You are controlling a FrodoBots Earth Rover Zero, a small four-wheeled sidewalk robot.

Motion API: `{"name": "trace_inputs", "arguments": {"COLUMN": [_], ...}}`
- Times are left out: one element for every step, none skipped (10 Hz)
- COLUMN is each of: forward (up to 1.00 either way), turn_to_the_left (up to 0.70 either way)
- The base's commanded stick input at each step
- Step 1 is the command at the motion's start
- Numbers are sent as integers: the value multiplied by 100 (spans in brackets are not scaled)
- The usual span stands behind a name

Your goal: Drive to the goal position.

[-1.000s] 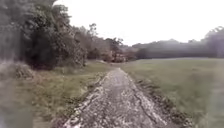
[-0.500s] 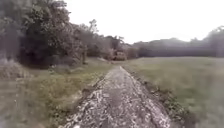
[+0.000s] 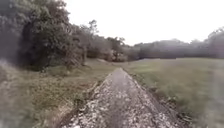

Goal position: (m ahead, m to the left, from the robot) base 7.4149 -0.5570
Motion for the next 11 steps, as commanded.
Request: {"name": "trace_inputs", "arguments": {"forward": [85,85,85,85,85,85,85,85,85,85,85], "turn_to_the_left": [0,0,0,0,0,-13,-34,-34,-20,-5,-1]}}
